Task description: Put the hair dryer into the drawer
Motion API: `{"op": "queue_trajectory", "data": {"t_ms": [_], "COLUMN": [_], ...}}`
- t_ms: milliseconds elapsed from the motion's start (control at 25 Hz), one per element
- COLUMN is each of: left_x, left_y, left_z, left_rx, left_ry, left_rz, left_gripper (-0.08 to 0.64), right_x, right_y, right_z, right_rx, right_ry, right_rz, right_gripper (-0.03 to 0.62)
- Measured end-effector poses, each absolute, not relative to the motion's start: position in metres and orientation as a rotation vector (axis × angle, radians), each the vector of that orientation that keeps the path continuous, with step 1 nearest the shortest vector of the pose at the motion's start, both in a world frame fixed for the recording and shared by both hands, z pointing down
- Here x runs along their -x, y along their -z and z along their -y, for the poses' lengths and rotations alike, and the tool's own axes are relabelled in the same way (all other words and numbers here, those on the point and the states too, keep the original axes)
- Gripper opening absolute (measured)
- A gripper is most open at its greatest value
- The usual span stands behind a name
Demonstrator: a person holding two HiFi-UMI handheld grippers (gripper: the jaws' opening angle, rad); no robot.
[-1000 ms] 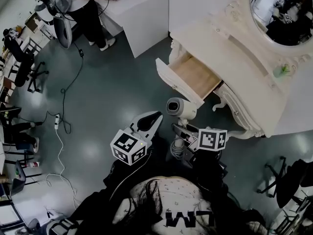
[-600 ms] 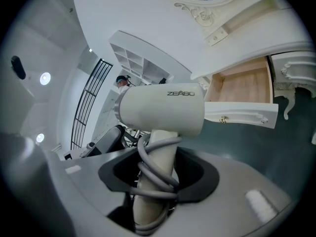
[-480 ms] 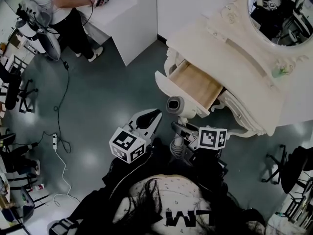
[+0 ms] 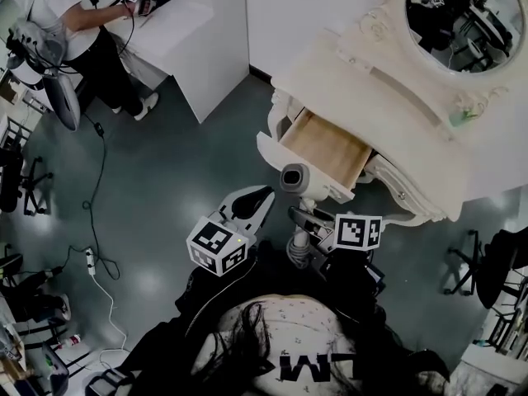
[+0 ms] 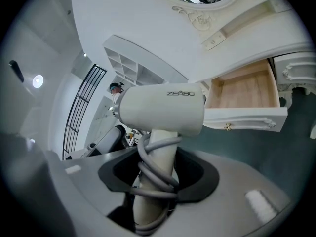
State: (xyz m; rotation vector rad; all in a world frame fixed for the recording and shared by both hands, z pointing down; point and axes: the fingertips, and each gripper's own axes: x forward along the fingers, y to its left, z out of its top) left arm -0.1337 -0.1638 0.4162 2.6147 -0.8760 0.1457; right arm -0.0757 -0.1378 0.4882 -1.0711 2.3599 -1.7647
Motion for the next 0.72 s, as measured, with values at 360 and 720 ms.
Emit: {"op": "queue_trajectory", "data": {"t_ms": [360, 720], "left_x": [0.110, 0.077], "left_y": [-0.426, -0.426], "left_z": [0.172, 0.212], "left_rx": [-2.621, -2.606], "left_ry": [-0.179, -0.186], "left_rz": [0.787, 0.817], "left_gripper": [0.005, 0.006], "right_x": [0.047, -0.002], "right_y": [-0.495, -0.514], "right_z": [0.147, 0.203], "right_rx": [1.161, 1.181], "right_ry": [1.770, 1.791], "right_rz": [-2.292, -2.367], "right_gripper": [0.213, 0.213]}}
